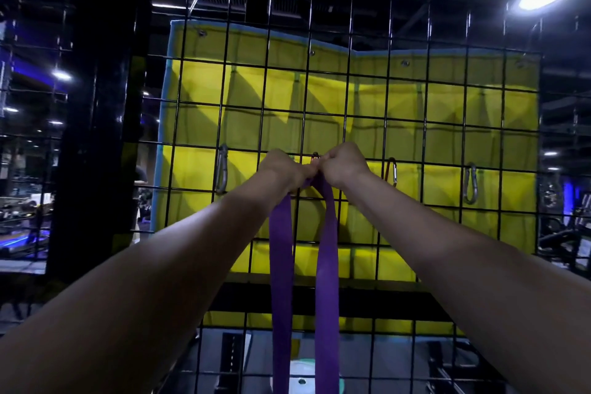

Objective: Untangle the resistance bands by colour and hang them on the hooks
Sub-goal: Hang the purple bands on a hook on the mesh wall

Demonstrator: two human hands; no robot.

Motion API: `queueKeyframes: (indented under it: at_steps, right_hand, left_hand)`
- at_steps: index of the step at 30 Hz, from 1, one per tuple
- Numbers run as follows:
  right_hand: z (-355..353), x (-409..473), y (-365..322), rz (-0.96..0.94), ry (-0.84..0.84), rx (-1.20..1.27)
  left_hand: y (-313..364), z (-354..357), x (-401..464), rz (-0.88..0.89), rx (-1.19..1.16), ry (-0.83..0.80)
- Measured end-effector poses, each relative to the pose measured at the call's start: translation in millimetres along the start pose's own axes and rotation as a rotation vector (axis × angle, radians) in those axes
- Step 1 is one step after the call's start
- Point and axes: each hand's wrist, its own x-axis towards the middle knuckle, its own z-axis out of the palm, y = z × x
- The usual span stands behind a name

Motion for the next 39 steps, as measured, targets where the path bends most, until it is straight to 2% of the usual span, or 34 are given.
queueKeyframes:
  at_steps: [5, 9, 14, 18, 23, 27, 34, 39]
  right_hand:
    - [-0.1, -3.0, -1.1, 0.026, -0.006, 0.058]
    - [-6.7, -3.2, -1.5, 0.015, -0.1, 0.057]
    - [-8.4, -8.8, 6.5, -0.091, -0.076, 0.097]
    - [-4.7, -19.4, 15.1, -0.167, -0.106, 0.091]
    - [-8.1, -21.2, 14.1, -0.1, -0.204, 0.114]
    - [-13.6, -22.5, 11.5, -0.037, -0.294, 0.192]
    - [-15.1, -18.4, 4.6, 0.051, -0.298, 0.191]
    - [-11.2, -13.7, 3.3, 0.091, -0.277, 0.196]
  left_hand:
    - [-2.5, -1.2, -0.1, 0.075, 0.056, 0.026]
    - [-8.6, 2.0, -4.4, 0.226, 0.12, 0.099]
    - [-32.5, 7.3, -10.3, 0.379, -0.044, 0.132]
    - [-35.2, 4.9, -6.4, 0.385, -0.099, 0.116]
    - [-25.9, 1.1, -2.6, 0.356, -0.179, -0.009]
    - [-16.4, 1.8, -0.6, 0.313, -0.187, 0.018]
    - [-12.0, -1.7, -0.1, 0.235, -0.383, -0.045]
    - [-14.4, -1.8, 4.5, 0.238, -0.34, -0.046]
